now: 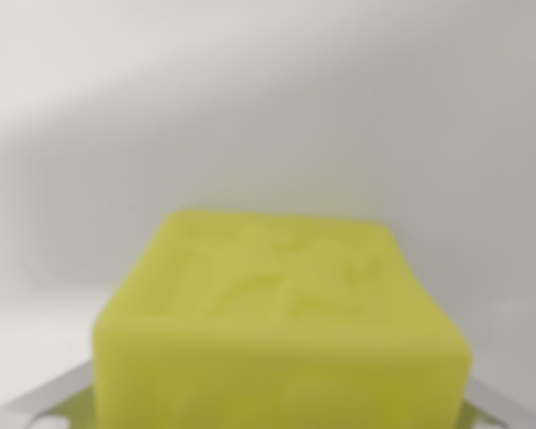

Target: Pick yellow cube

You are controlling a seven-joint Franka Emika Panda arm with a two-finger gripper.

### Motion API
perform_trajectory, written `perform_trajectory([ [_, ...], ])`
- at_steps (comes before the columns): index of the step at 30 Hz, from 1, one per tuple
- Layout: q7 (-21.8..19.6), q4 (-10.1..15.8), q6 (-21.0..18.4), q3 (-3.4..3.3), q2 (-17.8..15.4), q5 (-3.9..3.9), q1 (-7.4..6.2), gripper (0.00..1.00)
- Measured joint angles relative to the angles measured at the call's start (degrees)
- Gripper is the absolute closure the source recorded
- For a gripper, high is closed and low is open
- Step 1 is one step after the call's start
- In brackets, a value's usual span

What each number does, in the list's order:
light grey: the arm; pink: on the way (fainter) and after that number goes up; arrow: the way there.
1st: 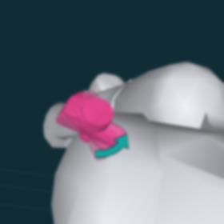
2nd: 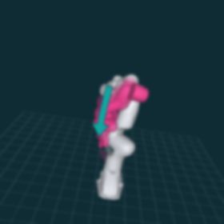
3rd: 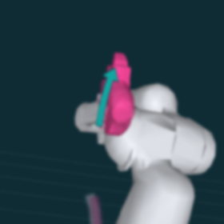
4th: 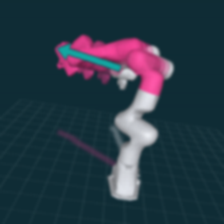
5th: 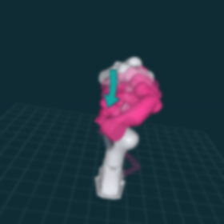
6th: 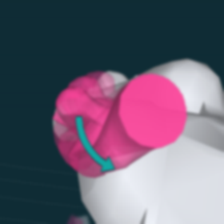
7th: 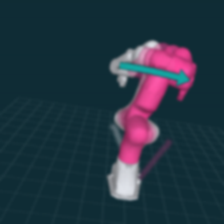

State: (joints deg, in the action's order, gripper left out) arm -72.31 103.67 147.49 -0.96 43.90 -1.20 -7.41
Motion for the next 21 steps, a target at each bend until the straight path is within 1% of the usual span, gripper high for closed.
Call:
perform_trajectory([
  [3,0.0,0.2,-0.3,0.0,-0.5,0.0,0.0,1.0],
  [21,-0.2,1.9,-4.1,0.0,-6.0,0.17,0.01,1.0],
])
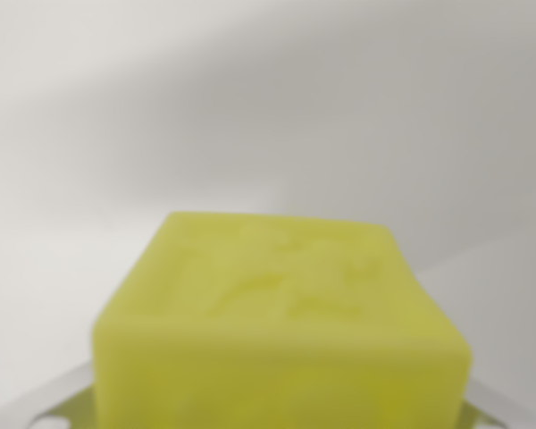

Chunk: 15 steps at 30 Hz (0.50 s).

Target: Pick yellow cube

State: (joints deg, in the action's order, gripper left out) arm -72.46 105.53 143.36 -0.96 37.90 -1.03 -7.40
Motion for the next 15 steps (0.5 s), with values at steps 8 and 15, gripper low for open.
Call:
perform_trajectory([
  [8,-0.1,0.5,-1.9,0.0,-2.3,0.09,0.01,1.0],
  [15,-0.1,0.7,-3.6,0.0,-4.3,0.17,0.01,1.0],
])
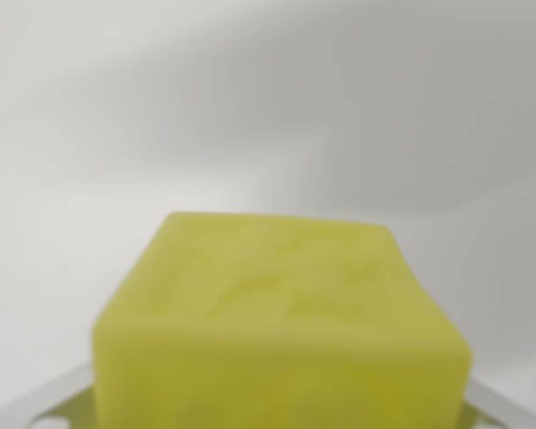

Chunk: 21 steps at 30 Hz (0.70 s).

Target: Pick yellow cube

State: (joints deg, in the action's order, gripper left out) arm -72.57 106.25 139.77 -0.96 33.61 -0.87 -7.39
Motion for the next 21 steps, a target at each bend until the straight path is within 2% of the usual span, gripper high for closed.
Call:
perform_trajectory([
  [21,-0.1,-0.1,-5.5,0.0,-5.4,0.18,0.02,1.0],
])
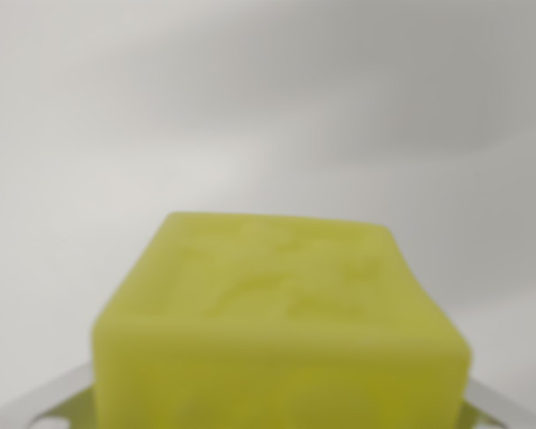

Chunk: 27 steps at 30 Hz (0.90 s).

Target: Pick yellow cube

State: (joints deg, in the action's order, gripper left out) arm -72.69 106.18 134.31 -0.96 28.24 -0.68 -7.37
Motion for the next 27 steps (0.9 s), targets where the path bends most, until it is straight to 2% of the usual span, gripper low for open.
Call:
perform_trajectory([
  [27,-0.1,-2.0,-7.7,0.0,-5.8,0.17,0.02,1.0],
])
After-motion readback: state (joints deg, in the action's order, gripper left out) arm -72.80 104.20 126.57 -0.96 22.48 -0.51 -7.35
